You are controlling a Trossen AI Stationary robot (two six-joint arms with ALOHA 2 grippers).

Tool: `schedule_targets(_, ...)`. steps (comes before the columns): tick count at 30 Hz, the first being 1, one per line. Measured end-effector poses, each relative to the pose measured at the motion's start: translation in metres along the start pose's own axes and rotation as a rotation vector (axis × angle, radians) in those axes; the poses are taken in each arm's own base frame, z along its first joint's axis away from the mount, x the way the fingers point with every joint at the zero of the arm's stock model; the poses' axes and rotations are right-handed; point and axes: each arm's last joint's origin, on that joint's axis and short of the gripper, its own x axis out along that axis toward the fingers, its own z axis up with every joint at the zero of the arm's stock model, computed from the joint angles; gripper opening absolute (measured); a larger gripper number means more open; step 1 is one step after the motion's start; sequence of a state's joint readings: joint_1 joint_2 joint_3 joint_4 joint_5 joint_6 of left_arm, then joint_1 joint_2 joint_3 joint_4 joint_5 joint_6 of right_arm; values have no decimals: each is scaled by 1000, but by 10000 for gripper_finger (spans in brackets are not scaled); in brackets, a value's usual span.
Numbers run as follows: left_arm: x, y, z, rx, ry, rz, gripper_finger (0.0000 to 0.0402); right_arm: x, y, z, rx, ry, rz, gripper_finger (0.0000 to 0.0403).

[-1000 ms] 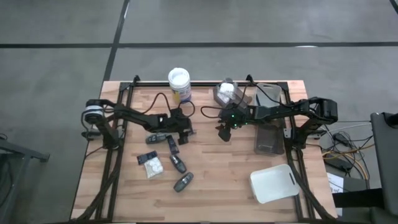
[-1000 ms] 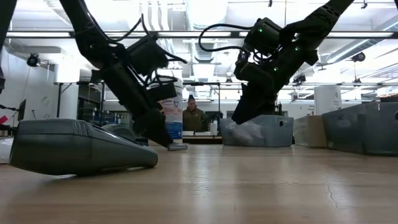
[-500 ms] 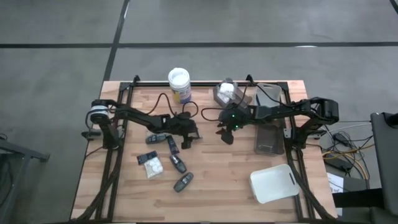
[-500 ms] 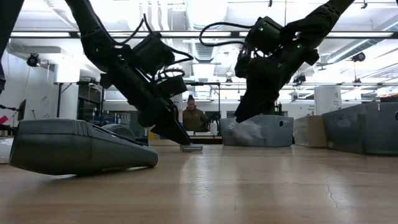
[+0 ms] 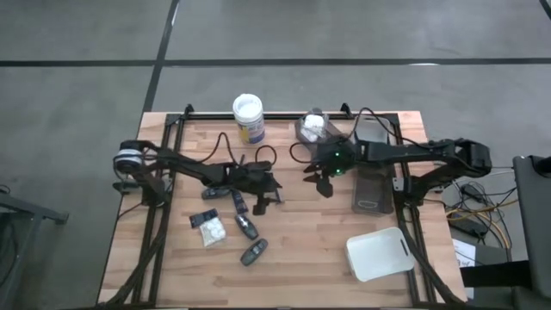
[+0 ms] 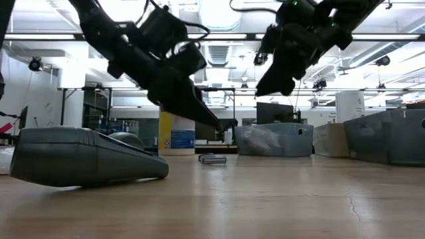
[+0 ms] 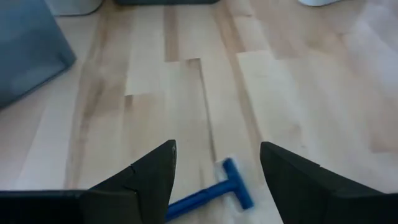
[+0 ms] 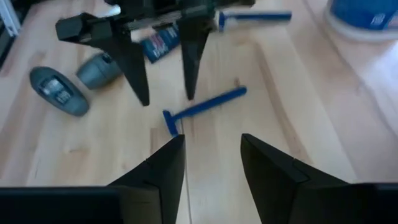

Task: Pick & Place Travel size toiletries
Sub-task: Put the right blue razor into the gray bin

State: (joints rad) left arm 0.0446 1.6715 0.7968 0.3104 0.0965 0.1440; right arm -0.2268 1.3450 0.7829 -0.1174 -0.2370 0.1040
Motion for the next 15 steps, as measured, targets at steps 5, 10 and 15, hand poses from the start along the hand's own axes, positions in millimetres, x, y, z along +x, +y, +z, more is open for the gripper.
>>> schedule_targets(5,-9,-8,9,37,-30,-17,238,-8,2,4,-11,-31,3,133)
schedule_targets(10,-14,-9,6,27,38,-24,238,-7,3,2,-10,-21,4,118)
schedule_targets(15,-21,-9,-2,3,150,-2,238,0,2,-2,-11,13,3,102)
